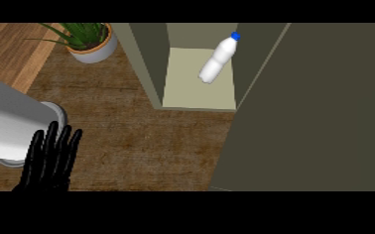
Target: Pick up the bottled water, place it into the cabinet and close the cabinet
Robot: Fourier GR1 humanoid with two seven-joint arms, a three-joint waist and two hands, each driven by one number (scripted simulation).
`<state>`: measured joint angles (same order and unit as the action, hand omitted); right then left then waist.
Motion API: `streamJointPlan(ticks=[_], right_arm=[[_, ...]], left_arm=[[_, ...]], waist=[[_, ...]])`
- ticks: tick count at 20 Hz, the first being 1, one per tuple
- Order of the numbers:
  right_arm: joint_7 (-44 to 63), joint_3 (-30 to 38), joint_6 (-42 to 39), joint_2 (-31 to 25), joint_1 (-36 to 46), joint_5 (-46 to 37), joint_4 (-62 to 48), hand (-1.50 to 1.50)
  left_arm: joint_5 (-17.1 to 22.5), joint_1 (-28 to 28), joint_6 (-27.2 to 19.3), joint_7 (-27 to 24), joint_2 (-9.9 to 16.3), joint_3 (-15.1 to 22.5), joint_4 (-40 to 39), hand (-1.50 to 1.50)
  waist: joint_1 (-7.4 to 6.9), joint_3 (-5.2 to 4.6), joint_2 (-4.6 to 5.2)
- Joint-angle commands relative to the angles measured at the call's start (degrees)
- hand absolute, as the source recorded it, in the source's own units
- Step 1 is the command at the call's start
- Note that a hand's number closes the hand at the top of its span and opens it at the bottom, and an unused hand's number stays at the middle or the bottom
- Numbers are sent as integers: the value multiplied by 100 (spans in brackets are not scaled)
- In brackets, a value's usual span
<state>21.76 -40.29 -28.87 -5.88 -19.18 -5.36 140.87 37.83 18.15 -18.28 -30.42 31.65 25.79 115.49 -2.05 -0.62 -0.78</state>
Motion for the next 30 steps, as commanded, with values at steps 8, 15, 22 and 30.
streamJointPlan(ticks=[8,15,22,30], right_arm=[[475,-725,1061,545,1505,-659,-522,150],[667,-584,915,536,1705,-388,-572,150],[563,-395,930,535,1772,-222,-791,150],[597,-414,918,537,1588,547,-923,150]], left_arm=[[282,225,443,-143,187,-339,11,-150],[411,293,640,-103,363,-507,66,-150],[445,325,745,-192,366,-580,112,-150],[475,387,1016,-263,460,-608,99,-150]], waist=[[-55,-6,52],[-193,-30,97],[-311,-15,150],[-511,-22,236]])
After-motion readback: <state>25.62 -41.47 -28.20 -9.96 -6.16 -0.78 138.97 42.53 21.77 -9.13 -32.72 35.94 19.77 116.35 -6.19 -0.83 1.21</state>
